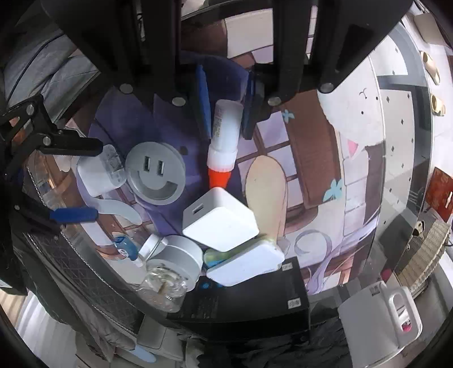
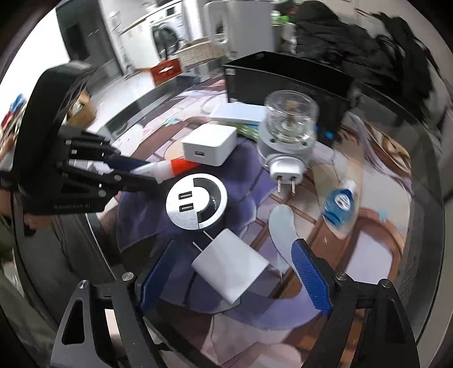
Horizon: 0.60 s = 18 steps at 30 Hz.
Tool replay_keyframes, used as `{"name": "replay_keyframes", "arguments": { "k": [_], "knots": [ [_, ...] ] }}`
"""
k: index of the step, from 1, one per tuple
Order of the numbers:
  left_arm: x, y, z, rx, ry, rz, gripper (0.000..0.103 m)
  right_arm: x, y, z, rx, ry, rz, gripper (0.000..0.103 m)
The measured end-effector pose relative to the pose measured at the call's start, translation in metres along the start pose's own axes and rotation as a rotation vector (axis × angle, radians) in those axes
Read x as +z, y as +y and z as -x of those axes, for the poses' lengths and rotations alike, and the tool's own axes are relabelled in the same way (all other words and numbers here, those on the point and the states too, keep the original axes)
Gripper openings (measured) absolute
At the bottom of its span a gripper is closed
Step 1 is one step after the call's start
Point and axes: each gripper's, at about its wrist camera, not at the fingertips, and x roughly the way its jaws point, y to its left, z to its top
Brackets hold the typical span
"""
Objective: Organize rigid objects
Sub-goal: 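Lower the left tool onto the white glue bottle while the right tool lowers onto the white charger, then close the left tool on the glue bottle while the right tool grasps the white charger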
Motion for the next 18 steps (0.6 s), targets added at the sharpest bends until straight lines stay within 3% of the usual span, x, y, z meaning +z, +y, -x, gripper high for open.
{"name": "replay_keyframes", "arguments": {
  "k": [8, 11, 14, 16, 18],
  "knots": [
    [0.001, -0.003, -0.002, 0.038, -0.005, -0.015, 0.026, -0.013, 0.018, -0.012, 0.134, 0.071, 0.039, 0.062],
    [0.002, -0.005, -0.005, 0.04, 0.004, -0.024, 0.028, -0.013, 0.024, -0.017, 0.101, 0.057, 0.05, 0.056],
    [0.003, -0.011, -0.007, 0.06, 0.0, -0.051, 0.026, -0.011, 0.027, -0.019, 0.065, 0.034, 0.053, 0.043],
    [0.004, -0.011, -0.006, 0.048, -0.001, -0.045, 0.016, -0.014, 0.03, -0.015, 0.052, 0.024, 0.054, 0.043],
    [0.003, -0.01, -0.004, 0.046, -0.009, -0.04, 0.015, -0.015, 0.033, -0.014, 0.054, 0.018, 0.061, 0.043]
  ]
}}
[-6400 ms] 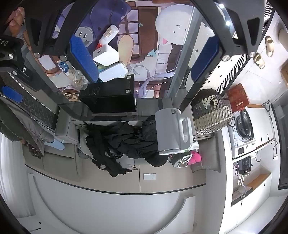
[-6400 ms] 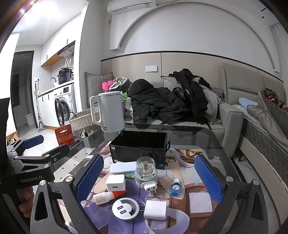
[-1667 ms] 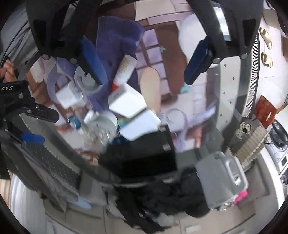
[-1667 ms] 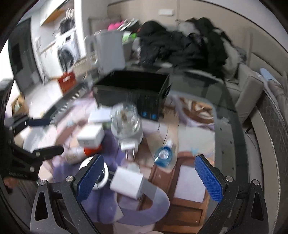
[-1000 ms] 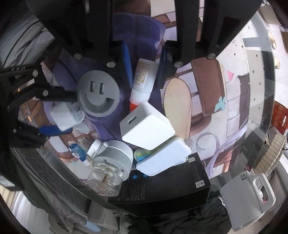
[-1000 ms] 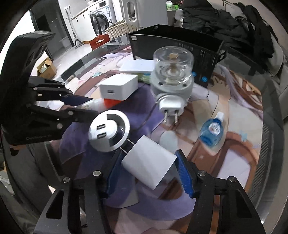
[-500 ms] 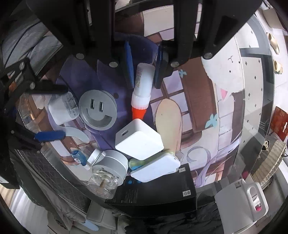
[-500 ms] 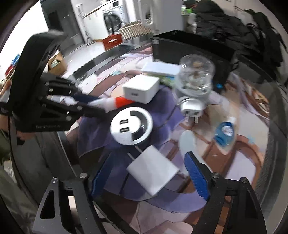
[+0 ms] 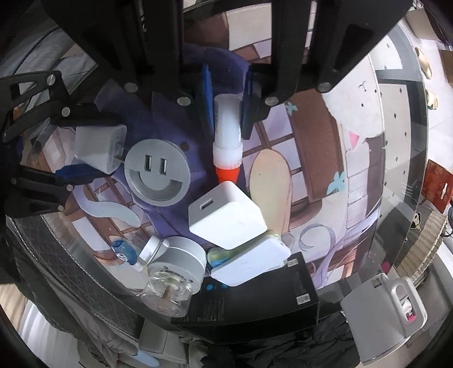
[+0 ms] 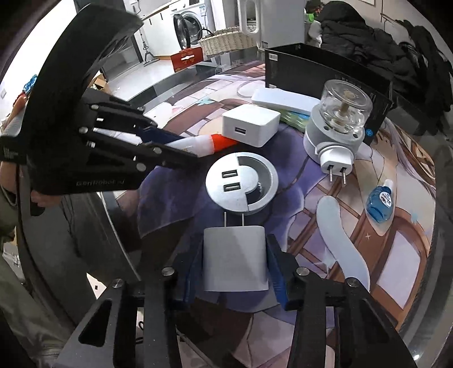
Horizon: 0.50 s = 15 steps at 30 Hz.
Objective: Organize rigid objects
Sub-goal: 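Close the left tool on the glue bottle while the right tool grasps the white charger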
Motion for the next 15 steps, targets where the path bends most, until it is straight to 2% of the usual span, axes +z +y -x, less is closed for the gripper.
{"name": "replay_keyframes", "arguments": {
  "k": [3, 15],
  "knots": [
    [-0.003, -0.001, 0.009, 0.007, -0.029, -0.011, 0.015, -0.003, 0.003, 0.005, 0.002, -0.008, 0.0, 0.043],
    [-0.008, -0.002, 0.047, -0.023, -0.161, -0.006, 0.015, 0.014, -0.013, 0.051, -0.064, -0.214, -0.111, 0.043]
  ]
}}
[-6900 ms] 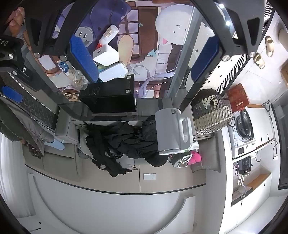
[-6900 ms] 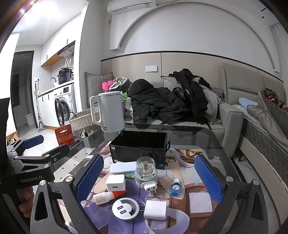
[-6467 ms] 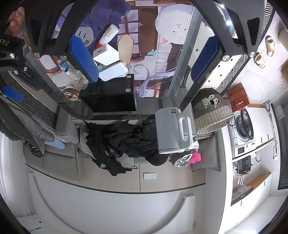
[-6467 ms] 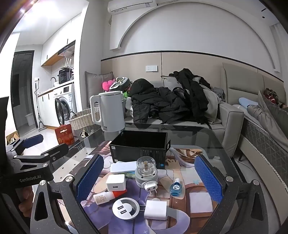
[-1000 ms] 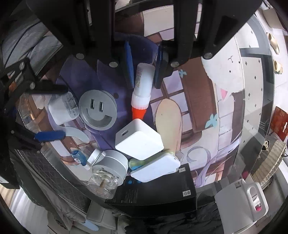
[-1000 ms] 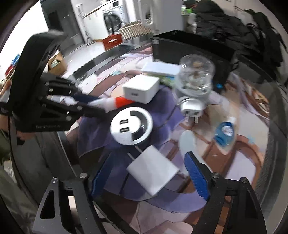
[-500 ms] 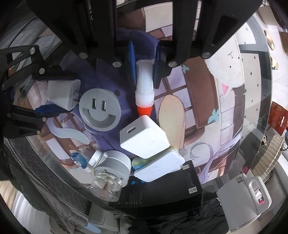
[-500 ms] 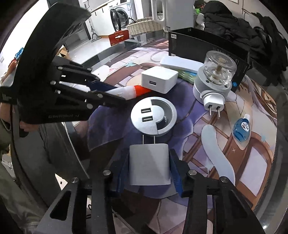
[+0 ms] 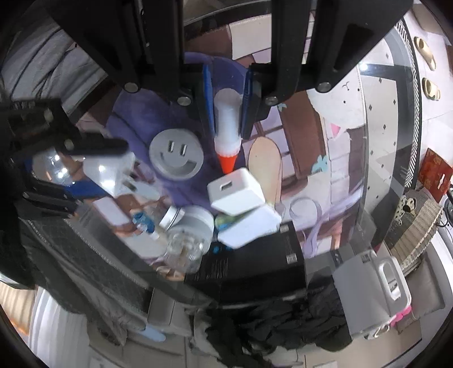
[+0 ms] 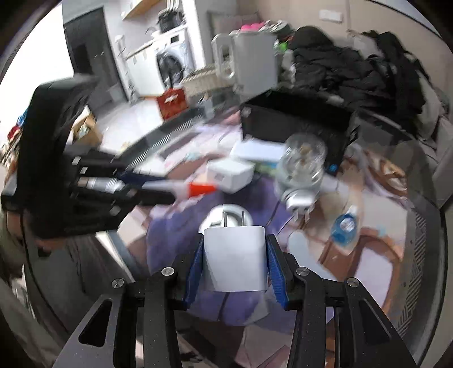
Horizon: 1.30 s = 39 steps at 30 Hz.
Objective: Organize rigid objects
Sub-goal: 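Close the left tool on the glue bottle while the right tool grasps the white charger, then carry both items into the black box and open both tools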
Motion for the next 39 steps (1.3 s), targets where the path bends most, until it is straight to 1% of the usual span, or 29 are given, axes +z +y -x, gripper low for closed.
{"name": "replay_keyframes", "arguments": {
  "k": [7, 11, 14, 16, 20, 22, 26, 30, 33, 35, 39],
  "knots": [
    [0.016, -0.001, 0.04, -0.017, -0.162, 0.01, 0.015, 0.031, -0.014, 0.021, -0.03, -0.122, -0.057, 0.043],
    [0.046, 0.006, 0.059, -0.015, -0.25, 0.035, 0.015, 0.057, -0.022, 0.036, -0.086, -0.216, -0.08, 0.043],
    [0.068, 0.01, 0.071, 0.016, -0.331, 0.038, 0.015, 0.081, -0.027, 0.048, -0.126, -0.296, -0.093, 0.043],
    [0.083, 0.014, 0.073, 0.036, -0.365, 0.054, 0.015, 0.096, -0.032, 0.051, -0.152, -0.34, -0.099, 0.043],
    [0.106, 0.025, 0.067, 0.082, -0.398, 0.07, 0.015, 0.121, -0.04, 0.05, -0.188, -0.376, -0.1, 0.043],
    [0.12, 0.031, 0.058, 0.099, -0.389, 0.081, 0.015, 0.134, -0.05, 0.043, -0.198, -0.371, -0.117, 0.043],
    [0.144, 0.042, 0.024, 0.108, -0.332, 0.1, 0.015, 0.157, -0.067, 0.017, -0.212, -0.329, -0.136, 0.043],
    [0.163, 0.055, -0.013, 0.078, -0.254, 0.138, 0.015, 0.176, -0.088, -0.021, -0.204, -0.266, -0.175, 0.042],
    [0.171, 0.058, -0.042, 0.046, -0.175, 0.151, 0.015, 0.178, -0.107, -0.052, -0.152, -0.194, -0.239, 0.042],
    [0.171, 0.061, -0.06, 0.019, -0.126, 0.175, 0.015, 0.176, -0.114, -0.069, -0.138, -0.157, -0.265, 0.043],
    [0.166, 0.06, -0.075, 0.009, -0.081, 0.191, 0.015, 0.171, -0.116, -0.091, -0.118, -0.091, -0.286, 0.042]
  ]
}}
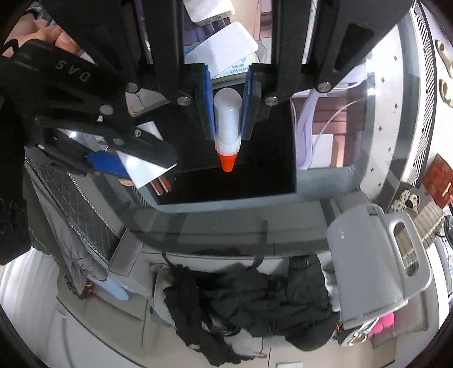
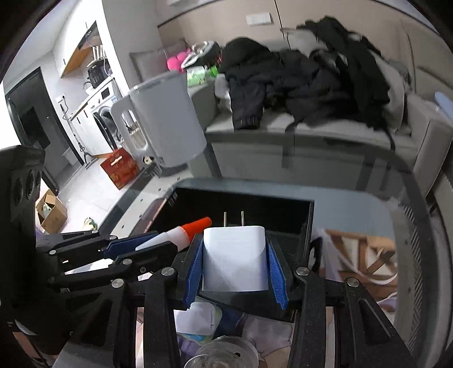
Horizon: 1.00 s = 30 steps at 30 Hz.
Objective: Organize rigid objects
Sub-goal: 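Carry both items into the black box and open both tools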
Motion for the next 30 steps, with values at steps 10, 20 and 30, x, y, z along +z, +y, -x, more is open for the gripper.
{"name": "replay_keyframes", "arguments": {
  "k": [10, 20, 30],
  "knots": [
    [-0.005, 0.0, -0.007, 0.014, 0.048, 0.009, 0.016, -0.008, -0.002, -0.016, -0.021, 0.074, -0.008, 0.043],
    [-0.007, 0.008, -0.015, 0.054, 0.07, 0.027, 0.035, -0.008, -0.01, -0.015, -0.029, 0.085, -0.039, 0.055],
    [-0.007, 0.007, 0.017, 0.028, -0.045, 0.029, 0.048, -0.008, -0.003, 0.036, -0.016, -0.044, -0.014, 0.07]
  ]
}}
